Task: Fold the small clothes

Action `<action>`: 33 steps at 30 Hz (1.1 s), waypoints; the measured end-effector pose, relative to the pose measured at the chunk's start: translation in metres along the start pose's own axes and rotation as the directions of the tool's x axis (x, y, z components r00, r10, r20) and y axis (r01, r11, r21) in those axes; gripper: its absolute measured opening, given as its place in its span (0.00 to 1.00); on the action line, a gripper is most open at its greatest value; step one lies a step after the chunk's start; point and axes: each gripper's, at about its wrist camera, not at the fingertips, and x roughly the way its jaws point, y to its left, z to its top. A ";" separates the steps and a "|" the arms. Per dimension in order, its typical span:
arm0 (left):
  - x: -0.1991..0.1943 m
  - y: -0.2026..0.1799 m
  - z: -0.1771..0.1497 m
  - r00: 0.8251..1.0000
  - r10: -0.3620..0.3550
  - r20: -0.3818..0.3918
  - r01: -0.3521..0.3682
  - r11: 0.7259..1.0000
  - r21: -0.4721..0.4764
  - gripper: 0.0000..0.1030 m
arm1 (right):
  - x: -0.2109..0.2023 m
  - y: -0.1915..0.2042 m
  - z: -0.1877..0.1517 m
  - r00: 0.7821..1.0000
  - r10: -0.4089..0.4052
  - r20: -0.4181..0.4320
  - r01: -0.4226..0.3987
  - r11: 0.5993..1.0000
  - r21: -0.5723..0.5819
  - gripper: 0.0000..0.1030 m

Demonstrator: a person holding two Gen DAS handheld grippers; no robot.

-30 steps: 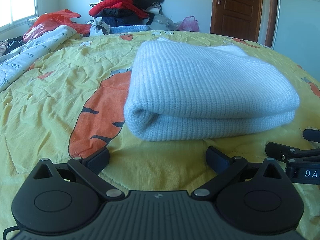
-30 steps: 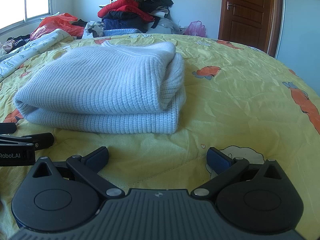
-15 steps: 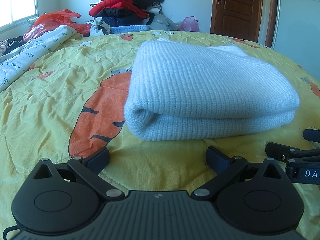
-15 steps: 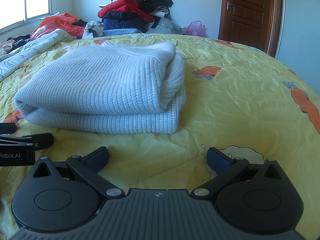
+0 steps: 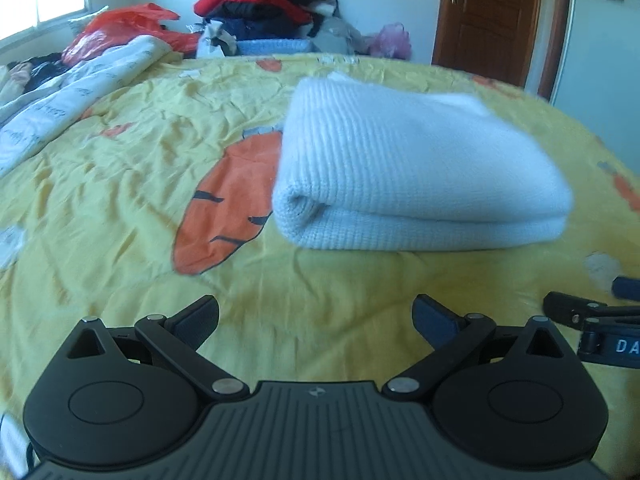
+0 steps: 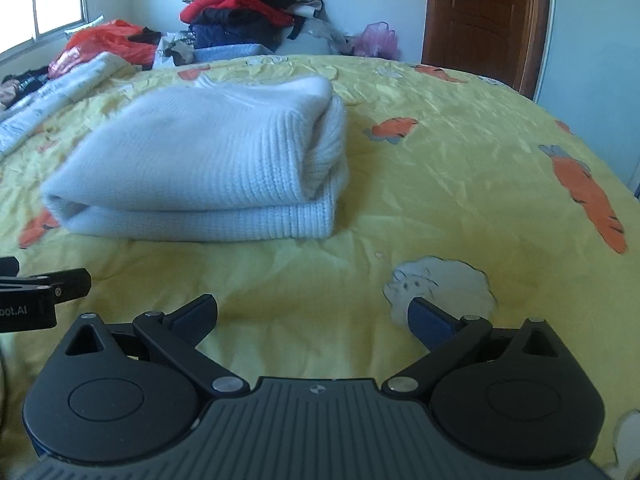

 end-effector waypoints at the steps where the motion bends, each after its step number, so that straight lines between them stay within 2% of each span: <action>1: -0.010 0.000 -0.002 1.000 -0.011 0.005 0.011 1.000 -0.010 1.00 | -0.008 -0.001 -0.001 1.000 -0.003 0.010 0.002 1.000 0.008 1.00; 4: -0.038 -0.002 -0.004 0.999 -0.037 0.032 0.037 0.999 -0.004 1.00 | -0.029 0.000 -0.004 0.999 -0.005 0.039 0.005 1.000 0.019 1.00; 8: -0.061 -0.004 -0.004 0.996 -0.036 0.079 0.035 0.999 0.010 1.00 | -0.047 0.013 -0.007 0.997 -0.017 0.079 0.020 0.999 -0.042 1.00; 12: -0.059 -0.003 -0.002 0.997 -0.025 0.066 0.024 1.000 0.009 1.00 | -0.053 0.019 -0.005 0.993 -0.036 0.110 0.045 0.996 -0.079 1.00; 33: -0.057 -0.005 0.000 0.998 -0.025 0.063 0.024 1.000 0.015 1.00 | -0.050 0.020 -0.006 0.995 -0.037 0.094 0.044 0.997 -0.071 1.00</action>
